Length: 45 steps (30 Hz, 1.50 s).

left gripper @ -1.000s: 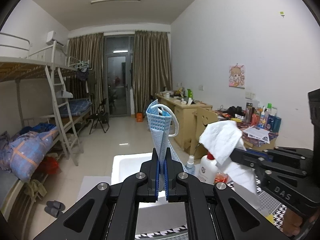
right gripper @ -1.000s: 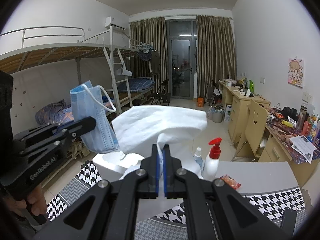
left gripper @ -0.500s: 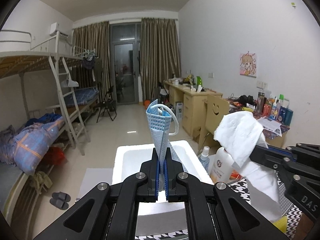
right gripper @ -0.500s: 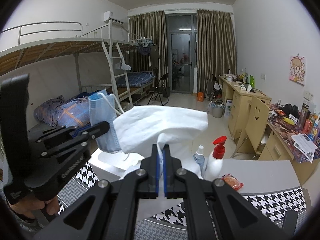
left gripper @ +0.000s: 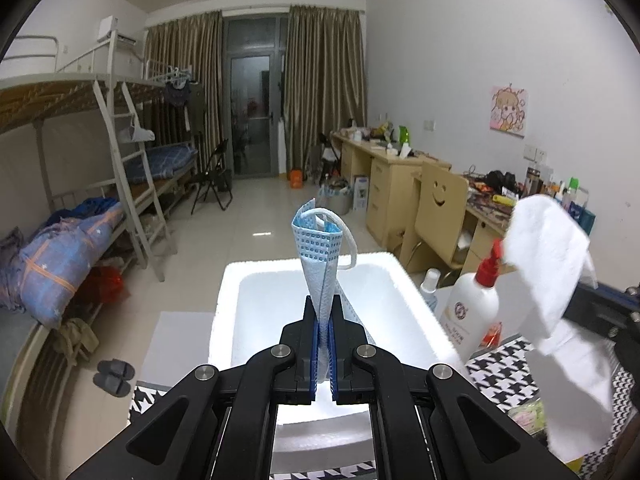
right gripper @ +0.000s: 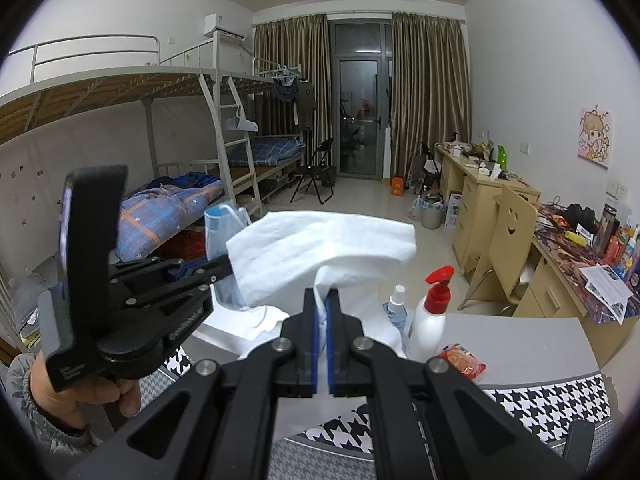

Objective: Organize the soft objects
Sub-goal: 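Open the left gripper to drop the blue mask into the foam box, then lower the white tissue into the foam box and open the right gripper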

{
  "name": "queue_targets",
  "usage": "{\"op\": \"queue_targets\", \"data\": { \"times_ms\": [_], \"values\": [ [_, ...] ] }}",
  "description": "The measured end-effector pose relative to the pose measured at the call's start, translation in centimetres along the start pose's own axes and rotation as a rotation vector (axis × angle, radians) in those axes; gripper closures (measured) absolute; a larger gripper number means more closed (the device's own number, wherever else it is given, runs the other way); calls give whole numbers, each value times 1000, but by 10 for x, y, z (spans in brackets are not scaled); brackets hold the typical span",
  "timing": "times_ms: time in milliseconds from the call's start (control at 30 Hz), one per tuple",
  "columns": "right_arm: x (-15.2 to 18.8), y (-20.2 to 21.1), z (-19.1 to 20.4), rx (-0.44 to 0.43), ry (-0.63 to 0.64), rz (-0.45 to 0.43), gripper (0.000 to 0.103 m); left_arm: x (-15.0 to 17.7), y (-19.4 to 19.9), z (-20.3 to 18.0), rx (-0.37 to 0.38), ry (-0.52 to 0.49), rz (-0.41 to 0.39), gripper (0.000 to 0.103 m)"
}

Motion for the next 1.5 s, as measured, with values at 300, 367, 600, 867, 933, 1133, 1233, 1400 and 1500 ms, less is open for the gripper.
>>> {"op": "queue_targets", "data": {
  "times_ms": [300, 367, 600, 867, 933, 1133, 1233, 1400, 1500],
  "values": [
    [1, -7, -3, 18, -6, 16, 98, 8, -10, 14, -10, 42, 34, 37],
    [0, -9, -3, 18, -6, 19, 98, 6, -5, 16, -23, 40, 14, 34],
    [-4, -13, 4, 11, 3, 16, 98, -1, 24, 33, -127, 51, -61, 9],
    [-11, -23, 19, -18, 16, 30, 98, 4, 51, 55, -233, 81, -83, 1],
    [-13, -26, 24, -22, 20, 32, 98, 7, 50, 54, -223, 77, -67, 1],
    [-18, -31, 35, -36, 33, 30, 98, 16, 58, 66, -229, 131, -69, 1],
    [-19, -38, 39, -39, 32, 34, 98, 18, 63, 69, -245, 122, -73, 1],
    [-19, -51, 48, -57, 37, 63, 98, 24, 68, 66, -256, 94, -76, 1],
    [-20, -54, 52, -56, 40, 66, 98, 27, 70, 68, -240, 114, -84, 1]
  ]
}}
Point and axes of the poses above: each gripper's, at about its wrist camera, not at the fingertips, and y roughly against the way its jaws point, z to its left, x to its underside, the point moved 8 cm from there along -y, roughly the way its jaws point, and after that the axes turned 12 degrees about x, right-handed, at the moved point
